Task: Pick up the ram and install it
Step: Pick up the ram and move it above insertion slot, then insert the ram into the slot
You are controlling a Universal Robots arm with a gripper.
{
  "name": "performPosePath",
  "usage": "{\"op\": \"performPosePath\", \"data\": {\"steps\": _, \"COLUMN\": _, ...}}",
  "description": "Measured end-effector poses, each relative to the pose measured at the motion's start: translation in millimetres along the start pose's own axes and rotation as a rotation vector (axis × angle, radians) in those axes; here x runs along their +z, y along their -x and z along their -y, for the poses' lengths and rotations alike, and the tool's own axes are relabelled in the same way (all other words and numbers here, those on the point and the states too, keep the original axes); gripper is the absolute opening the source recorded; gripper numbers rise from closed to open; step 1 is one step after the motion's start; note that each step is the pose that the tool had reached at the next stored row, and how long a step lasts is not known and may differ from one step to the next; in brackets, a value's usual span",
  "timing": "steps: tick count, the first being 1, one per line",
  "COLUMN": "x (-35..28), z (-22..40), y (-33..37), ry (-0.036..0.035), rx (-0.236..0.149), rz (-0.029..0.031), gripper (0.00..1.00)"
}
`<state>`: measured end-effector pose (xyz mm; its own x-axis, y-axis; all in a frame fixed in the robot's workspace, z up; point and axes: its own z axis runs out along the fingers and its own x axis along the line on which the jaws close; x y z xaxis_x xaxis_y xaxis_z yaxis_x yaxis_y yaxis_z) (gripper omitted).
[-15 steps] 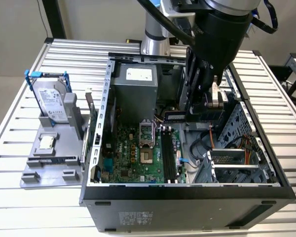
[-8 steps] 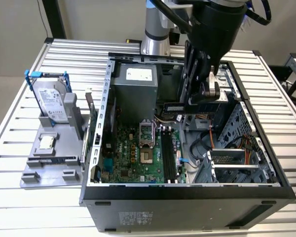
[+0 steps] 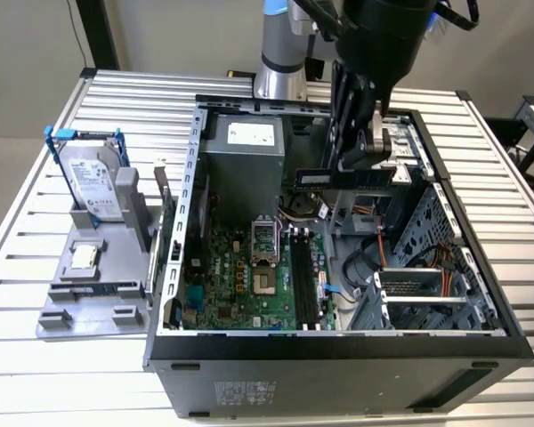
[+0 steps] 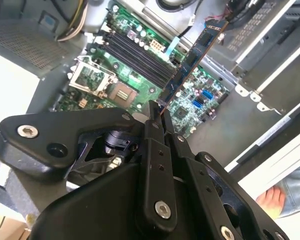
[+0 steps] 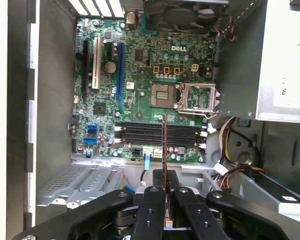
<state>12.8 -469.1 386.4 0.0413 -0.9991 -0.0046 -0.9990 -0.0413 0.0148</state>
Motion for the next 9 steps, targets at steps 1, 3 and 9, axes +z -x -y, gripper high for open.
{"op": "performPosePath", "data": {"steps": 1, "x": 0.0, "z": 0.4, "y": 2.4, "ry": 0.0, "rx": 0.0, "rz": 0.0, "gripper": 0.0}}
{"op": "performPosePath", "data": {"steps": 3, "x": 0.1, "z": 1.2, "y": 6.5, "ry": 0.0, "rx": 0.0, "rz": -0.0001, "gripper": 0.0}}
{"op": "performPosePath", "data": {"steps": 9, "x": 0.3, "z": 2.0, "y": 8.1, "ry": 0.0, "rx": 0.001, "rz": 0.0, "gripper": 0.0}}
